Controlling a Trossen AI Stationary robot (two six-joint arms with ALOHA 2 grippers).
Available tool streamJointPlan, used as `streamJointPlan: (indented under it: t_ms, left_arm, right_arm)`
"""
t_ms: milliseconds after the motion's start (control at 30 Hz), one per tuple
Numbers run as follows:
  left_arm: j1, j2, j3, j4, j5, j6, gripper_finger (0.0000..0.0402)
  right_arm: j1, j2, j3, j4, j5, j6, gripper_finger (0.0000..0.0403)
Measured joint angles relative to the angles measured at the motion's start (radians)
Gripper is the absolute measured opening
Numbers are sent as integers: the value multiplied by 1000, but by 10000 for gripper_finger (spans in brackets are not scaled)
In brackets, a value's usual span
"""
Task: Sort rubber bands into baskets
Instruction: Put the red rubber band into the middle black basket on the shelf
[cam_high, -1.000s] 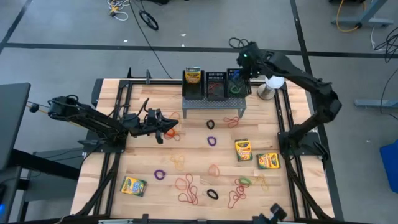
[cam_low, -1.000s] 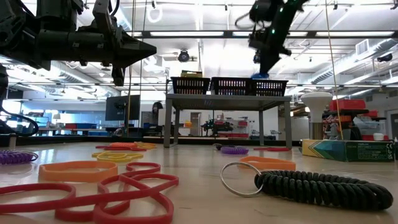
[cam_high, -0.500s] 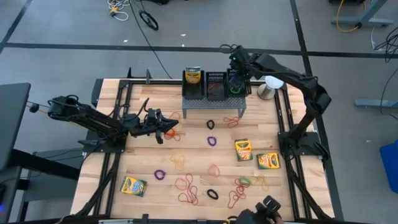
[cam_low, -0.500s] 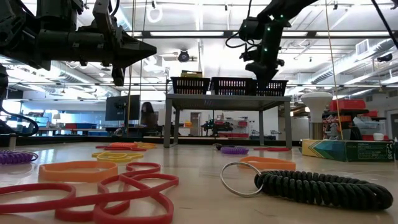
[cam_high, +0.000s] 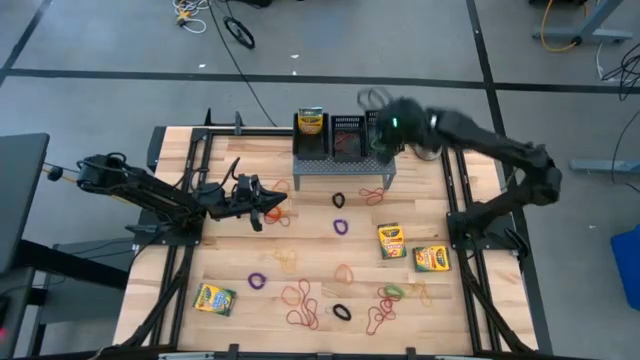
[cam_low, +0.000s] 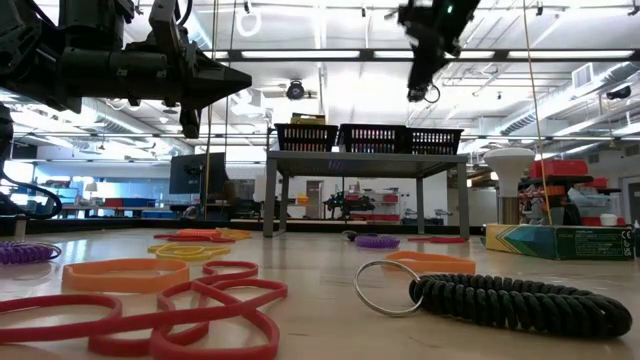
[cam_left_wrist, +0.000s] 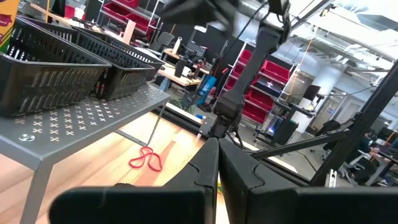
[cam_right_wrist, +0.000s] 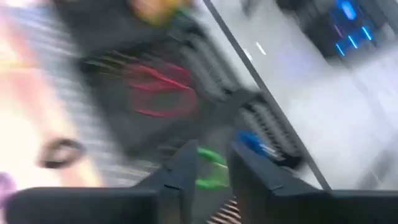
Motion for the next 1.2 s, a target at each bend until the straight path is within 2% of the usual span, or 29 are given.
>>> streamJointPlan:
  t_ms: [167, 367, 500, 667, 867, 1033, 1200]
  left_arm:
    - [0, 0, 0, 0, 0, 0, 18]
    - [0, 0, 0, 0, 0, 0, 18]
    - [0, 0, 0, 6, 0, 0, 18]
    - [0, 0, 0, 7, 0, 0, 18]
    - [0, 0, 0, 8, 0, 0, 18]
    - [1, 0, 0, 22, 0, 0, 18]
    - [0, 0, 2, 27, -2, -9, 18]
  right_arm:
    - [229, -118, -242, 268, -2, 98, 11]
    - [458, -146, -461, 584, 102, 209, 18]
    - [559, -146, -563, 701, 110, 221, 10]
    - [683, -145, -635, 728, 122, 311, 4]
    - [811, -86, -666, 716, 187, 424, 11]
    - [862, 11, -668, 744, 186, 435, 12]
    - [865, 66, -667, 769, 184, 429, 13]
